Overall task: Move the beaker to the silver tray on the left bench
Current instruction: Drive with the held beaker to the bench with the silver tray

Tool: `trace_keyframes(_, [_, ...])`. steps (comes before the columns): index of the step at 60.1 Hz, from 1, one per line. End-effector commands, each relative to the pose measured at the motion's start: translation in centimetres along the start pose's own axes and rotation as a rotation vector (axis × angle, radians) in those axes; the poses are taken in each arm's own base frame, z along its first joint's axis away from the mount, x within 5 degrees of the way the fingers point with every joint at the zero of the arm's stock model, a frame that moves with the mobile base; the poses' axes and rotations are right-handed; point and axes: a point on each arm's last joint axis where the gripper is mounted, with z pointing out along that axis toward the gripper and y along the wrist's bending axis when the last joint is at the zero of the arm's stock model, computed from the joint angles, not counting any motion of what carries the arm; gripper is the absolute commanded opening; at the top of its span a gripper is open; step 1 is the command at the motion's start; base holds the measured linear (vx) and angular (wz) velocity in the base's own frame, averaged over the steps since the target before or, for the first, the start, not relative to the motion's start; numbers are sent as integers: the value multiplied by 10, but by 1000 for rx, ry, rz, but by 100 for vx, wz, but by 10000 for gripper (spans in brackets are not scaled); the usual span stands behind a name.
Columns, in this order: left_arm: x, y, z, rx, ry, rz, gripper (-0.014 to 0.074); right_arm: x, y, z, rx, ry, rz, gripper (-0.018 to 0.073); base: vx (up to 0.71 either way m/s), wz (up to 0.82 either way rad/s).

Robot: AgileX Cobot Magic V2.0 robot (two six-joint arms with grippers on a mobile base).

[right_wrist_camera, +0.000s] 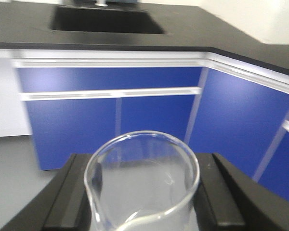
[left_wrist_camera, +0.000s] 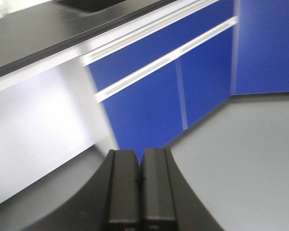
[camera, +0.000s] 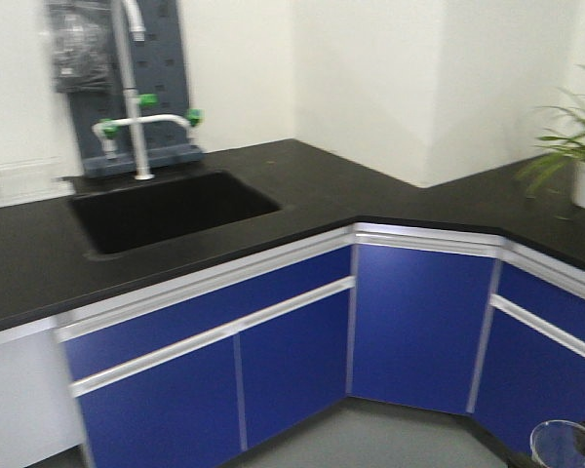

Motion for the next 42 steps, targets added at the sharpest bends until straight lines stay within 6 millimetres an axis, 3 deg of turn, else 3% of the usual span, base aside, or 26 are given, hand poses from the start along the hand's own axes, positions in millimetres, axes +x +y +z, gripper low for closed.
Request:
trace_keyframes(1, [-2,-1,2,7,-71,0,1,-17,1,-3,-25,-97,-5,-11,-11,66])
trace_keyframes(42, [-2,-1,2,7,-71,0,1,-17,1,-3,-25,-97,-5,-11,-6,70])
